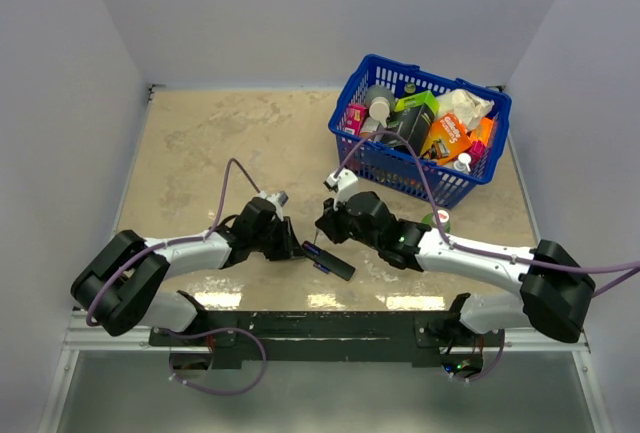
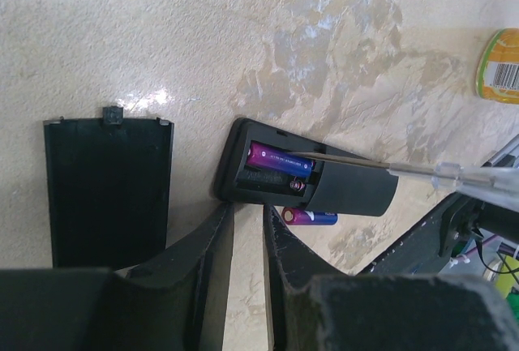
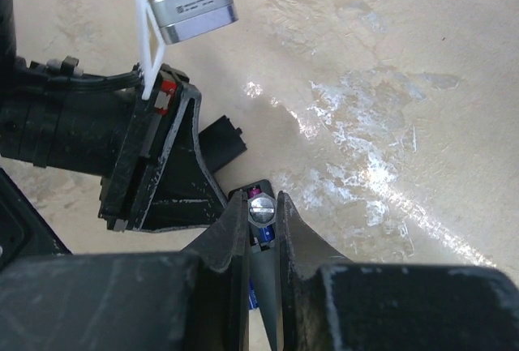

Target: Unload the batteries from the remote control

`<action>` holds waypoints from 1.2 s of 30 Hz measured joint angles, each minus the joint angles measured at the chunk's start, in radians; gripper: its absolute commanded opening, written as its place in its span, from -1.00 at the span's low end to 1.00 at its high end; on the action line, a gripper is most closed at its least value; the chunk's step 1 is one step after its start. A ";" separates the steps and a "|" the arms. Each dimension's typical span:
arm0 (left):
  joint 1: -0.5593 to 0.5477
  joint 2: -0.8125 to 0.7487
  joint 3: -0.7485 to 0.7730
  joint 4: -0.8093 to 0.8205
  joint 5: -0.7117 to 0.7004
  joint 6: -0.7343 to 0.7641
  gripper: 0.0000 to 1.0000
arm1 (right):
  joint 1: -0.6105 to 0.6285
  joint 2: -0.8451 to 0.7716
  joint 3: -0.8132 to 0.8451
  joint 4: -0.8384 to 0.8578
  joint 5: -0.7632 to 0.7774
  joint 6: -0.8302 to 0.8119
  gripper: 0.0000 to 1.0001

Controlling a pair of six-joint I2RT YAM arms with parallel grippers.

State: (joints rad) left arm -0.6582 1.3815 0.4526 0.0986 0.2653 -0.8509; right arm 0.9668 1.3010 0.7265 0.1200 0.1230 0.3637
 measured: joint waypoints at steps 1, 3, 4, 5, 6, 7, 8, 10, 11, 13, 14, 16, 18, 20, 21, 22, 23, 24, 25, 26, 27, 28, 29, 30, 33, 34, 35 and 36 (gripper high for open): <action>-0.001 0.000 0.000 0.000 0.000 -0.002 -0.49 | 0.013 -0.004 -0.003 0.000 0.011 -0.011 -1.00; -0.003 0.000 0.000 0.001 0.000 -0.003 -0.49 | 0.032 -0.011 -0.009 0.004 0.026 -0.032 -1.00; -0.004 0.000 0.000 0.001 0.000 -0.003 -0.48 | 0.037 -0.013 -0.012 0.007 0.029 -0.040 -1.00; -0.005 0.000 0.000 0.002 0.000 -0.003 -0.49 | 0.043 -0.014 -0.016 0.012 0.035 -0.050 -1.00; -0.005 0.001 0.000 0.002 0.000 -0.003 -0.49 | 0.045 -0.014 -0.016 0.015 0.038 -0.054 -1.00; -0.005 0.001 0.000 0.002 0.000 -0.003 -0.49 | 0.048 -0.013 -0.016 0.016 0.042 -0.059 -1.00; -0.005 0.002 0.000 0.003 0.000 -0.003 -0.49 | 0.050 -0.013 -0.016 0.016 0.043 -0.063 -1.00; -0.006 0.002 0.000 0.005 0.000 -0.003 -0.49 | 0.054 -0.013 -0.017 0.019 0.045 -0.069 -1.00; -0.006 0.002 0.000 0.005 0.000 -0.003 -0.49 | 0.056 -0.013 -0.020 0.025 0.045 -0.070 -1.00; -0.006 0.003 0.000 0.006 0.000 -0.004 -0.49 | 0.058 -0.013 -0.030 0.041 0.048 -0.070 -1.00; -0.006 0.004 0.000 0.007 0.001 -0.004 -0.49 | 0.060 -0.013 -0.034 0.046 0.048 -0.070 -1.00; -0.006 0.006 0.000 0.010 0.001 -0.004 -0.48 | 0.062 -0.011 -0.038 0.045 0.048 -0.068 -1.00; -0.006 0.007 0.000 0.011 0.004 -0.004 -0.48 | 0.062 -0.006 -0.039 0.051 0.052 -0.063 -1.00; -0.008 0.008 0.000 0.012 0.004 -0.004 -0.48 | 0.062 -0.005 -0.044 0.062 0.058 -0.056 -1.00; -0.011 0.008 0.000 0.012 0.002 -0.004 -0.48 | 0.062 -0.004 -0.048 0.069 0.068 -0.049 -1.00; -0.013 0.008 0.002 0.010 0.000 -0.004 -0.48 | 0.061 -0.002 -0.049 0.072 0.072 -0.042 -1.00; -0.016 0.008 0.003 0.009 -0.003 -0.003 -0.48 | 0.061 0.002 -0.050 0.077 0.076 -0.035 -1.00; -0.018 0.008 0.004 0.008 -0.006 -0.003 -0.48 | 0.058 0.008 -0.050 0.084 0.077 -0.029 -1.00; -0.019 0.008 0.004 0.007 -0.008 -0.003 -0.48 | 0.053 0.011 -0.050 0.088 0.077 -0.021 -1.00; -0.019 0.008 0.004 0.006 -0.009 -0.004 -0.48 | 0.050 0.012 -0.050 0.089 0.075 -0.011 -1.00; -0.019 0.008 0.004 0.006 -0.010 -0.003 -0.48 | 0.042 0.013 -0.050 0.090 0.072 -0.006 -1.00; -0.020 0.008 0.004 0.006 -0.011 -0.004 -0.48 | 0.022 0.014 -0.050 0.091 0.056 0.006 -1.00; -0.020 0.008 0.004 0.006 -0.011 -0.004 -0.48 | -0.005 0.015 -0.050 0.090 0.024 0.022 -1.00; -0.021 0.008 0.004 0.006 -0.011 -0.004 -0.48 | -0.029 0.018 -0.050 0.089 0.002 0.035 -1.00; -0.023 0.008 0.004 0.007 -0.014 -0.004 -0.49 | -0.123 0.048 -0.050 0.097 -0.103 0.086 -1.00; -0.023 0.008 0.005 0.007 -0.016 -0.003 -0.49 | -0.145 0.057 -0.050 0.102 -0.130 0.098 -1.00; -0.024 0.008 0.006 0.006 -0.016 -0.003 -0.49 | -0.163 0.069 -0.050 0.111 -0.157 0.110 -1.00; -0.024 0.009 0.006 0.006 -0.017 -0.003 -0.49 | -0.175 0.077 -0.049 0.120 -0.179 0.116 -1.00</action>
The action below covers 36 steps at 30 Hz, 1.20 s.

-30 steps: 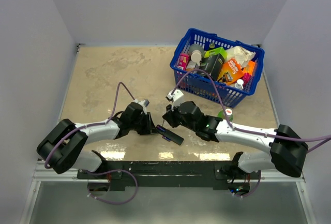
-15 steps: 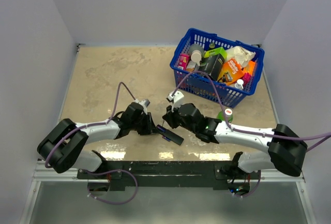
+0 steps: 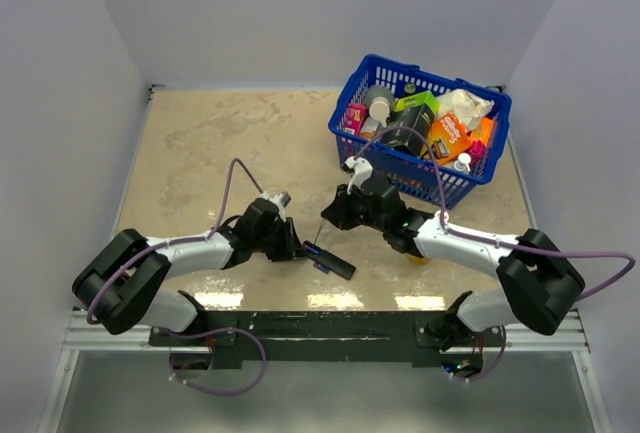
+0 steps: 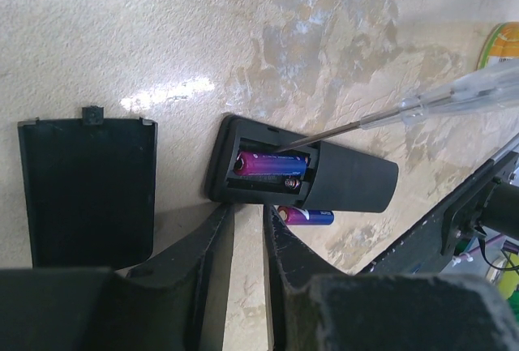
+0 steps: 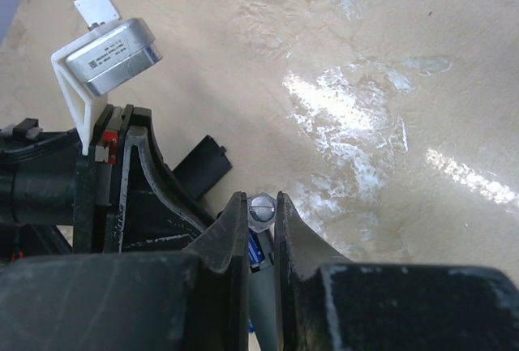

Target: Unload the batteries from the remote control

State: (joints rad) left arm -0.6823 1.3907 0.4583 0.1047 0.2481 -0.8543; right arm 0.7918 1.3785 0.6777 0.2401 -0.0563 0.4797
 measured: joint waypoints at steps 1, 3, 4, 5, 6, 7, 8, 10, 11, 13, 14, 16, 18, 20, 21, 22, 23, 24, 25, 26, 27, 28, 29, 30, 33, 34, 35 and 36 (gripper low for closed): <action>0.000 0.001 0.001 -0.001 -0.001 0.000 -0.49 | -0.009 0.009 0.003 0.007 -0.019 0.003 -1.00; 0.000 0.003 0.005 -0.005 -0.002 0.000 -0.49 | -0.019 0.028 0.011 0.020 -0.044 0.005 -1.00; 0.000 0.003 0.006 -0.007 -0.002 0.000 -0.49 | -0.023 0.037 0.015 0.024 -0.051 0.006 -1.00; 0.000 0.003 0.007 -0.009 -0.003 0.000 -0.49 | -0.026 0.043 0.018 0.028 -0.056 0.006 -1.00; 0.000 0.005 0.008 -0.011 -0.003 0.000 -0.50 | -0.030 0.051 0.022 0.030 -0.064 0.007 -1.00; 0.000 0.006 0.011 -0.015 -0.005 0.000 -0.50 | -0.035 0.057 0.026 0.031 -0.070 0.007 -1.00; 0.000 0.008 0.013 -0.017 -0.006 0.000 -0.50 | -0.039 0.063 0.029 0.031 -0.075 0.007 -1.00; -0.001 0.011 0.019 -0.024 -0.008 0.000 -0.50 | -0.049 0.071 0.034 0.029 -0.091 0.008 -1.00; -0.001 0.015 0.023 -0.029 -0.010 0.000 -0.50 | -0.054 0.075 0.037 0.028 -0.097 0.008 -1.00; -0.001 0.021 0.030 -0.034 -0.013 -0.001 -0.51 | -0.062 0.081 0.042 0.023 -0.106 0.008 -1.00; -0.001 0.025 0.035 -0.039 -0.014 -0.001 -0.51 | -0.068 0.086 0.045 0.023 -0.113 0.007 -1.00; -0.001 0.031 0.045 -0.051 -0.019 -0.001 -0.52 | -0.077 0.100 0.054 0.021 -0.123 0.008 -1.00; -0.002 0.034 0.052 -0.059 -0.025 -0.001 -0.53 | -0.085 0.116 0.065 0.020 -0.132 0.009 -1.00; -0.005 0.035 0.055 -0.064 -0.033 -0.003 -0.53 | -0.092 0.134 0.077 0.019 -0.146 0.009 -1.00; -0.006 0.035 0.055 -0.065 -0.036 -0.005 -0.55 | -0.093 0.140 0.082 0.019 -0.149 0.009 -1.00; -0.006 0.035 0.056 -0.068 -0.039 -0.009 -0.55 | -0.094 0.145 0.087 0.017 -0.150 0.009 -1.00; -0.006 0.037 0.056 -0.068 -0.039 -0.013 -0.56 | -0.095 0.148 0.090 0.015 -0.150 0.008 -1.00; -0.006 0.039 0.058 -0.069 -0.040 -0.019 -0.56 | -0.097 0.153 0.095 0.012 -0.154 0.007 -1.00; -0.006 0.042 0.061 -0.072 -0.042 -0.023 -0.56 | -0.100 0.156 0.098 0.009 -0.157 0.007 -1.00; -0.006 0.045 0.064 -0.073 -0.044 -0.026 -0.56 | -0.106 0.160 0.101 0.008 -0.164 0.007 -1.00; -0.006 0.047 0.066 -0.074 -0.045 -0.027 -0.56 | -0.109 0.162 0.102 0.006 -0.168 0.007 -1.00; -0.006 0.048 0.068 -0.074 -0.047 -0.029 -0.56 | -0.113 0.164 0.103 0.005 -0.172 0.007 -1.00; -0.006 0.048 0.068 -0.074 -0.048 -0.030 -0.56 | -0.116 0.167 0.105 0.006 -0.175 0.008 -1.00; -0.006 0.048 0.068 -0.074 -0.049 -0.034 -0.56 | -0.117 0.170 0.106 0.006 -0.179 0.008 -1.00; -0.006 0.047 0.068 -0.077 -0.053 -0.046 -0.56 | -0.120 0.177 0.110 0.008 -0.189 0.008 -1.00; -0.007 0.046 0.068 -0.078 -0.055 -0.049 -0.56 | -0.121 0.179 0.111 0.010 -0.192 0.008 -1.00; -0.008 0.045 0.067 -0.079 -0.058 -0.051 -0.56 | -0.124 0.182 0.111 0.013 -0.197 0.010 -1.00; -0.009 0.043 0.067 -0.080 -0.061 -0.053 -0.56 | -0.126 0.184 0.111 0.014 -0.199 0.011 -1.00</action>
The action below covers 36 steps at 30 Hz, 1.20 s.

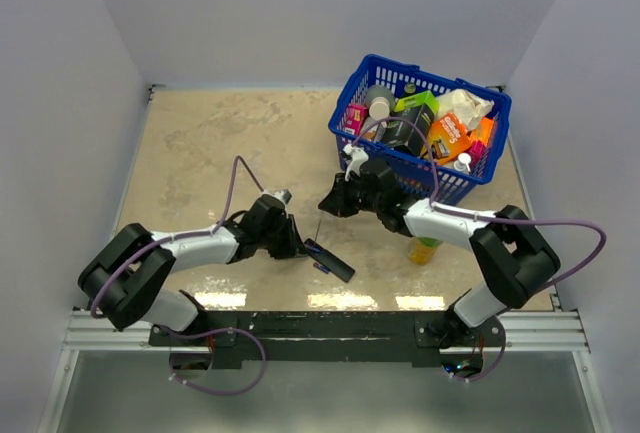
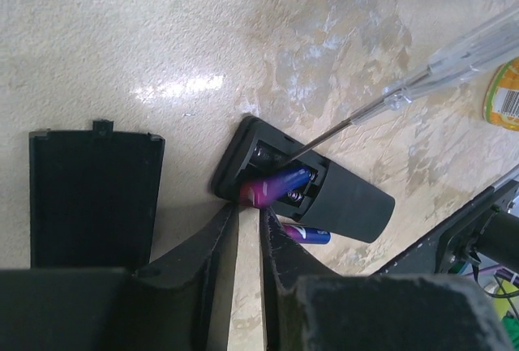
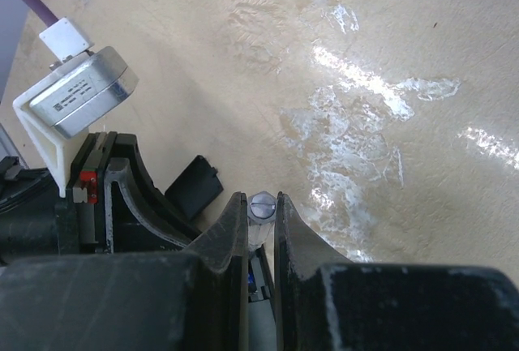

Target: Unload the batteries from the remote control

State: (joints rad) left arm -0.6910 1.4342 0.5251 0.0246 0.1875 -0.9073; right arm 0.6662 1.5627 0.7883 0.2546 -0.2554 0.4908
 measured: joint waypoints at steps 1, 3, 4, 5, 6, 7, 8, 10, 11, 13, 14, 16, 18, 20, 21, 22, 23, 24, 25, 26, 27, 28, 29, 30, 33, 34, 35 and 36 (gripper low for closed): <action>-0.002 -0.002 -0.001 0.000 -0.006 -0.001 -0.56 | -0.001 0.003 0.000 0.002 -0.003 0.002 -1.00; -0.003 -0.013 -0.008 0.000 -0.023 -0.002 -0.56 | -0.002 0.015 0.000 0.012 -0.006 0.008 -1.00; -0.003 -0.018 -0.010 -0.002 -0.032 -0.002 -0.56 | -0.003 0.021 0.000 0.019 -0.006 0.012 -1.00; -0.003 -0.024 -0.011 -0.006 -0.043 -0.002 -0.56 | -0.005 0.028 0.001 0.024 -0.007 0.017 -1.00; -0.003 -0.029 -0.012 -0.009 -0.051 -0.002 -0.56 | -0.007 0.034 0.001 0.032 -0.009 0.022 -1.00; -0.003 -0.033 -0.013 -0.013 -0.058 -0.001 -0.56 | -0.008 0.040 0.001 0.040 -0.010 0.026 -1.00; -0.003 -0.039 -0.013 -0.019 -0.067 0.001 -0.56 | -0.009 0.045 0.001 0.046 -0.014 0.029 -1.00; -0.003 -0.049 -0.015 -0.028 -0.080 0.001 -0.55 | -0.010 0.050 0.004 0.048 -0.022 0.031 -1.00; -0.003 -0.056 -0.016 -0.035 -0.089 0.002 -0.55 | -0.010 0.051 0.007 0.045 -0.024 0.031 -1.00; -0.002 -0.066 -0.017 -0.051 -0.097 0.004 -0.55 | -0.010 0.049 0.012 0.033 -0.026 0.031 -1.00; -0.002 -0.069 -0.017 -0.055 -0.098 0.005 -0.55 | -0.010 0.046 0.013 0.027 -0.026 0.030 -1.00; -0.002 -0.072 -0.017 -0.063 -0.100 0.009 -0.55 | -0.010 0.037 0.014 0.011 -0.027 0.030 -1.00; -0.002 -0.074 -0.017 -0.065 -0.101 0.010 -0.55 | -0.010 0.033 0.018 -0.002 -0.029 0.029 -1.00; -0.002 -0.074 -0.017 -0.065 -0.101 0.010 -0.55 | -0.010 0.033 0.022 -0.009 -0.035 0.029 -1.00; -0.002 -0.074 -0.017 -0.064 -0.100 0.010 -0.55 | -0.010 0.033 0.022 -0.011 -0.039 0.029 -1.00; -0.002 -0.074 -0.017 -0.064 -0.100 0.010 -0.55 | -0.010 0.033 0.023 -0.013 -0.046 0.029 -1.00; -0.002 -0.074 -0.017 -0.064 -0.100 0.010 -0.54 | -0.010 0.033 0.023 -0.015 -0.050 0.029 -1.00; -0.002 -0.074 -0.017 -0.064 -0.099 0.010 -0.54 | -0.010 0.033 0.024 -0.018 -0.053 0.029 -1.00; -0.002 -0.074 -0.017 -0.064 -0.099 0.010 -0.54 | -0.010 0.033 0.026 -0.021 -0.055 0.029 -1.00; -0.002 -0.074 -0.017 -0.064 -0.098 0.011 -0.54 | -0.010 0.033 0.027 -0.023 -0.058 0.029 -1.00; -0.002 -0.074 -0.017 -0.064 -0.098 0.011 -0.54 | -0.010 0.033 0.028 -0.024 -0.061 0.029 -1.00; -0.002 -0.074 -0.017 -0.064 -0.097 0.011 -0.54 | -0.010 0.032 0.030 -0.026 -0.067 0.029 -1.00; -0.002 -0.074 -0.017 -0.064 -0.096 0.011 -0.54 | -0.010 0.032 0.031 -0.028 -0.071 0.028 -1.00; -0.002 -0.074 -0.017 -0.064 -0.095 0.011 -0.54 | -0.010 0.031 0.031 -0.030 -0.077 0.027 -1.00; -0.002 -0.074 -0.017 -0.065 -0.094 0.012 -0.54 | -0.010 0.026 0.031 -0.037 -0.088 0.026 -1.00; -0.002 -0.074 -0.017 -0.066 -0.094 0.011 -0.54 | -0.010 0.026 0.031 -0.037 -0.094 0.025 -1.00; -0.002 -0.076 -0.017 -0.068 -0.094 0.012 -0.54 | -0.010 0.025 0.031 -0.038 -0.098 0.025 -1.00; -0.002 -0.077 -0.017 -0.070 -0.094 0.011 -0.54 | -0.010 0.025 0.031 -0.038 -0.100 0.025 -1.00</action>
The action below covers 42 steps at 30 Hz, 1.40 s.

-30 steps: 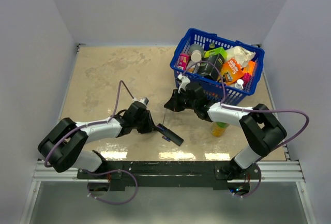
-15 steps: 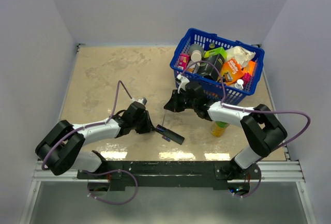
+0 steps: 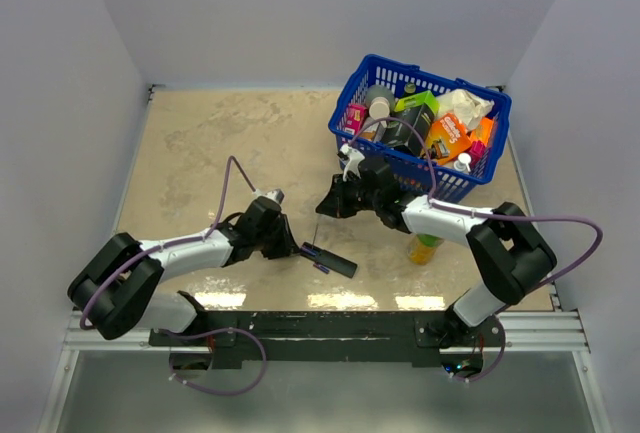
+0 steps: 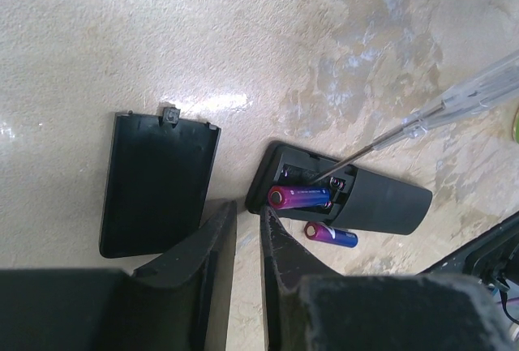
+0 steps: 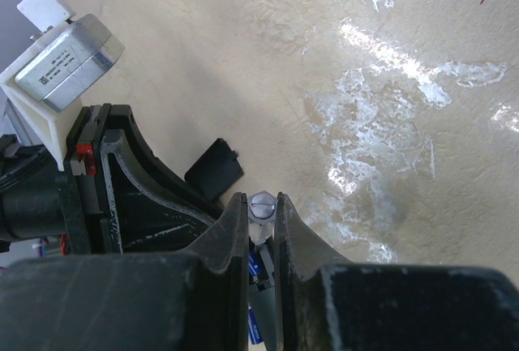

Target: Unload the batteries from the remote control

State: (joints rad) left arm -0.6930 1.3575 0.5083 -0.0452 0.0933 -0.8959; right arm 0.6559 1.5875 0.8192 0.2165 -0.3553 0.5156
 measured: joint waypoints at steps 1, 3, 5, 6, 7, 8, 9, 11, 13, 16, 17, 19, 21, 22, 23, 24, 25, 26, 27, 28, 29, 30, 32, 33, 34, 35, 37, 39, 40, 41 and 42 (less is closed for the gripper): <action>0.000 -0.001 0.000 -0.002 0.000 0.000 -0.54 | 0.000 0.000 0.000 0.000 -0.003 0.000 -1.00; 0.000 -0.002 0.000 -0.004 0.000 0.000 -0.54 | 0.000 -0.003 0.000 -0.004 -0.005 0.000 -1.00; 0.000 -0.002 0.000 -0.005 0.000 0.000 -0.54 | 0.000 -0.005 0.000 -0.007 -0.009 0.000 -1.00; 0.000 -0.002 0.000 -0.005 0.000 0.000 -0.54 | 0.000 -0.005 0.000 -0.011 -0.016 0.001 -1.00; 0.000 -0.002 0.000 -0.005 0.000 0.000 -0.54 | 0.000 -0.005 -0.001 -0.015 -0.024 0.002 -1.00; 0.000 -0.002 0.000 -0.005 0.000 0.000 -0.54 | 0.001 -0.005 -0.001 -0.015 -0.030 0.001 -1.00; 0.000 -0.002 0.000 -0.005 0.000 0.000 -0.54 | 0.001 -0.005 -0.001 -0.015 -0.031 0.001 -1.00; 0.000 -0.002 0.000 -0.005 0.000 0.000 -0.54 | 0.001 -0.005 -0.001 -0.015 -0.032 0.002 -1.00; 0.000 -0.002 0.000 -0.005 0.000 0.000 -0.54 | 0.001 -0.005 -0.001 -0.015 -0.033 0.002 -1.00; 0.000 -0.002 0.000 -0.005 0.000 0.000 -0.54 | 0.001 -0.005 -0.001 -0.015 -0.033 0.002 -1.00; 0.000 -0.002 0.000 -0.005 0.000 0.000 -0.54 | 0.001 -0.005 -0.001 -0.015 -0.033 0.003 -1.00; 0.000 -0.002 0.000 -0.005 0.000 0.000 -0.54 | 0.001 -0.005 -0.001 -0.015 -0.034 0.005 -1.00; 0.000 -0.002 0.000 -0.006 0.000 0.000 -0.54 | 0.001 -0.006 -0.001 -0.016 -0.034 0.006 -1.00; 0.000 -0.002 0.000 -0.006 0.000 0.000 -0.54 | 0.001 -0.007 -0.001 -0.018 -0.034 0.006 -1.00; 0.000 -0.002 0.000 -0.006 0.000 0.000 -0.54 | 0.001 -0.009 -0.001 -0.021 -0.033 0.006 -1.00; 0.000 -0.002 0.000 -0.006 0.000 0.000 -0.54 | 0.001 -0.011 -0.001 -0.024 -0.034 0.006 -1.00; 0.000 -0.002 0.000 -0.006 0.000 0.000 -0.54 | 0.001 -0.014 -0.001 -0.028 -0.034 0.006 -1.00; 0.000 -0.002 0.000 -0.006 0.000 0.000 -0.54 | 0.001 -0.017 -0.001 -0.032 -0.034 0.006 -1.00; 0.000 -0.002 0.000 -0.006 0.000 0.000 -0.54 | 0.001 -0.020 -0.001 -0.037 -0.034 0.006 -1.00; 0.000 -0.002 0.000 -0.006 0.000 0.000 -0.54 | 0.001 -0.021 -0.001 -0.039 -0.034 0.005 -1.00; 0.000 -0.002 0.000 -0.006 0.000 0.000 -0.54 | 0.002 -0.021 -0.001 -0.040 -0.033 0.005 -1.00; 0.000 -0.002 0.000 -0.006 -0.001 0.000 -0.54 | 0.001 -0.021 -0.001 -0.040 -0.033 0.006 -1.00; 0.000 -0.002 0.000 -0.006 -0.001 0.000 -0.54 | 0.001 -0.021 -0.001 -0.041 -0.033 0.006 -1.00; 0.000 -0.002 0.000 -0.007 -0.001 0.000 -0.54 | 0.001 -0.021 -0.001 -0.041 -0.033 0.005 -1.00; 0.000 -0.002 0.000 -0.007 -0.001 0.000 -0.54 | 0.001 -0.021 -0.001 -0.041 -0.033 0.006 -1.00; 0.000 -0.002 0.000 -0.007 -0.001 0.000 -0.54 | 0.001 -0.021 -0.001 -0.041 -0.033 0.006 -1.00; 0.000 -0.002 0.000 -0.008 -0.001 0.001 -0.54 | 0.002 -0.021 -0.001 -0.041 -0.034 0.006 -1.00; 0.000 -0.002 0.000 -0.008 -0.001 0.001 -0.54 | 0.001 -0.021 -0.001 -0.041 -0.034 0.006 -1.00; 0.000 -0.002 0.001 -0.009 -0.001 0.001 -0.54 | 0.001 -0.021 -0.001 -0.041 -0.035 0.007 -1.00; 0.000 -0.002 0.001 -0.010 -0.001 0.002 -0.54 | 0.001 -0.021 0.000 -0.041 -0.036 0.007 -1.00; 0.000 -0.002 0.002 -0.011 -0.001 0.002 -0.54 | 0.002 -0.021 0.000 -0.041 -0.038 0.007 -1.00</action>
State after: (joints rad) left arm -0.6933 1.3552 0.5102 -0.0566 0.0925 -0.8944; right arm 0.6575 1.5661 0.8188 0.1753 -0.3931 0.5228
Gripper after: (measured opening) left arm 0.228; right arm 0.112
